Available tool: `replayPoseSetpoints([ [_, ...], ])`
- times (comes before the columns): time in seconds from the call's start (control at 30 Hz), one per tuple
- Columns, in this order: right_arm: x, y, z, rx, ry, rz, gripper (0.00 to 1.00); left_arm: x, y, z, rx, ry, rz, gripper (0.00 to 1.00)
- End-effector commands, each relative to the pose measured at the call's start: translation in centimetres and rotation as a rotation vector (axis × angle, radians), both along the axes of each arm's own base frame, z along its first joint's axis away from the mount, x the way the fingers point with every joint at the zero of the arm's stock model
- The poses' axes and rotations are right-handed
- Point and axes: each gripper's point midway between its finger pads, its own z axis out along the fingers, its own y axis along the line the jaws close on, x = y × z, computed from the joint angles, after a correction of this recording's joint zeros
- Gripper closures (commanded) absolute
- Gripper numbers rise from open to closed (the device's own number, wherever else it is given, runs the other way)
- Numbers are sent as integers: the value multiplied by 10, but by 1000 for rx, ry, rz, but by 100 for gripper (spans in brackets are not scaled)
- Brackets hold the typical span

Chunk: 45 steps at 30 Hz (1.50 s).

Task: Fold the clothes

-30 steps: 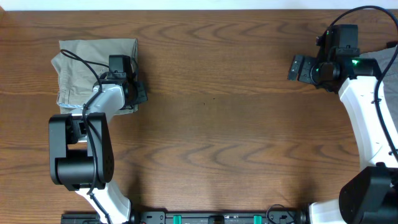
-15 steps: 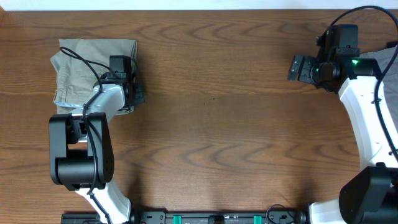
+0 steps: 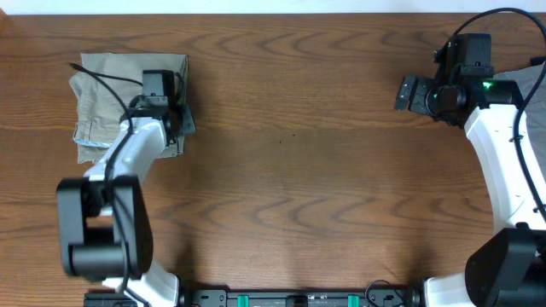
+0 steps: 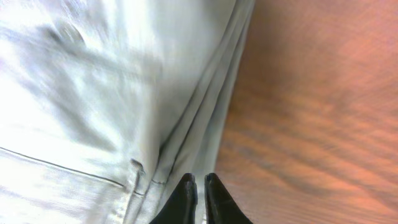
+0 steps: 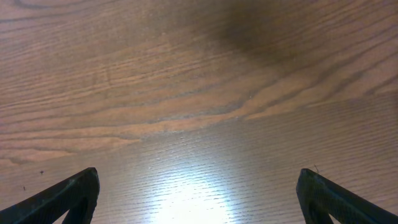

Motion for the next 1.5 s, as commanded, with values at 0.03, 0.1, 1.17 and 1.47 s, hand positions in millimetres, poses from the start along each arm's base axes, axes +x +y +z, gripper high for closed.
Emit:
replayPoseSetpoints([
  [0.03, 0, -2, 0, -11, 1, 4, 1, 11, -1, 50, -22, -149, 22, 62],
  [0.1, 0, -2, 0, -11, 1, 4, 1, 15, -1, 63, -22, -191, 21, 48],
  [1.17, 0, -2, 0, -11, 1, 4, 1, 17, -1, 69, -21, -213, 21, 2],
  [1.47, 0, -2, 0, -11, 1, 4, 1, 17, -1, 69, -21, -213, 21, 2],
])
